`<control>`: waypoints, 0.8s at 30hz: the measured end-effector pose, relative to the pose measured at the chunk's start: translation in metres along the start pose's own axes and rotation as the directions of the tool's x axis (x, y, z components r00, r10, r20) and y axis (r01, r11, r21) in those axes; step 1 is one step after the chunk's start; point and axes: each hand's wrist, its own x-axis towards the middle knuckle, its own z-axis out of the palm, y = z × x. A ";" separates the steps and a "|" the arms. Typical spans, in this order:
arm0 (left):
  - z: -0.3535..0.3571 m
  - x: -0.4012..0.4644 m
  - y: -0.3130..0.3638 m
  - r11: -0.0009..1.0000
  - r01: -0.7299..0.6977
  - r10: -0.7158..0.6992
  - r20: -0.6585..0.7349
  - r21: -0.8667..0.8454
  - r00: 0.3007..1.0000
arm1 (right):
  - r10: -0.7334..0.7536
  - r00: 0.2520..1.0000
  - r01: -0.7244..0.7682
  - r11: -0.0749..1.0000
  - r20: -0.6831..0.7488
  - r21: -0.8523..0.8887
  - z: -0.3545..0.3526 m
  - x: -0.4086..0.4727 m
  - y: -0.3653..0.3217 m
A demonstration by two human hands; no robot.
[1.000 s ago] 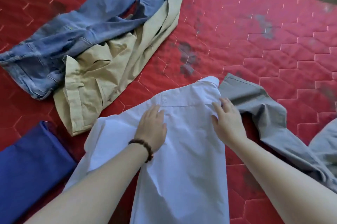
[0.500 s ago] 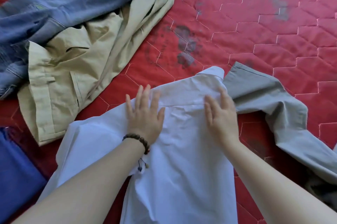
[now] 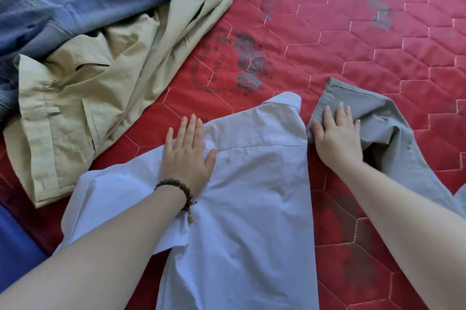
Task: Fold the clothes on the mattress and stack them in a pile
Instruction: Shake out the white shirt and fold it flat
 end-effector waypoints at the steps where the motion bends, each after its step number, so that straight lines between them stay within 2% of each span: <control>1: -0.002 0.001 0.000 0.999 0.011 -0.012 -0.013 -0.041 1.000 | -0.023 0.995 0.028 0.999 -0.099 0.043 -0.001 -0.006 -0.011; 3: -0.007 0.007 0.001 0.988 0.055 -0.068 -0.089 -0.144 0.994 | -0.038 0.980 0.065 0.989 -0.195 0.136 -0.001 -0.020 -0.031; 5: -0.012 0.018 0.002 0.974 0.139 -0.168 -0.162 -0.177 0.972 | 0.039 0.996 -0.019 0.967 -0.076 0.256 0.002 -0.025 -0.048; 6: -0.015 0.023 0.004 0.969 0.182 -0.206 -0.143 -0.165 0.968 | 0.089 0.996 -0.085 0.956 0.001 0.280 0.003 -0.024 -0.054; 8: -0.018 0.028 0.005 0.975 0.206 -0.213 -0.078 -0.080 0.974 | 0.126 0.991 -0.135 0.949 0.048 0.286 0.005 -0.020 -0.060; 10: -0.022 0.029 0.004 0.986 0.162 -0.164 -0.039 -0.036 0.986 | 0.125 0.992 -0.121 0.934 0.011 0.335 0.003 -0.018 -0.064; 13: -0.034 0.043 0.002 0.988 0.112 -0.121 -0.080 -0.108 0.989 | 0.086 0.988 -0.029 0.916 -0.127 0.399 -0.008 -0.009 -0.071; 15: -0.044 0.061 0.003 0.983 0.163 -0.172 -0.122 -0.079 0.977 | 0.082 0.986 -0.023 0.931 -0.147 0.364 -0.016 0.003 -0.077; 18: -0.053 0.068 0.014 0.970 0.241 -0.242 -0.142 -0.026 0.960 | 0.064 0.977 -0.026 0.982 -0.201 0.187 -0.019 0.002 -0.083; 20: -0.049 0.050 0.035 0.990 0.117 -0.124 -0.095 -0.076 0.988 | -0.095 0.951 0.133 0.985 -0.293 0.112 -0.009 -0.024 -0.093; 21: -0.043 0.035 0.048 0.994 0.023 -0.028 -0.041 -0.110 0.999 | -0.202 0.935 0.238 0.967 -0.290 0.094 0.001 -0.043 -0.097; 22: -0.033 0.016 0.061 0.990 -0.066 0.071 0.037 -0.123 0.997 | -0.298 0.923 0.328 0.940 -0.245 0.090 0.013 -0.062 -0.099; 24: -0.013 -0.018 0.072 0.979 -0.192 0.201 0.190 -0.061 0.961 | -0.392 0.919 0.394 0.916 -0.041 0.075 0.035 -0.093 -0.096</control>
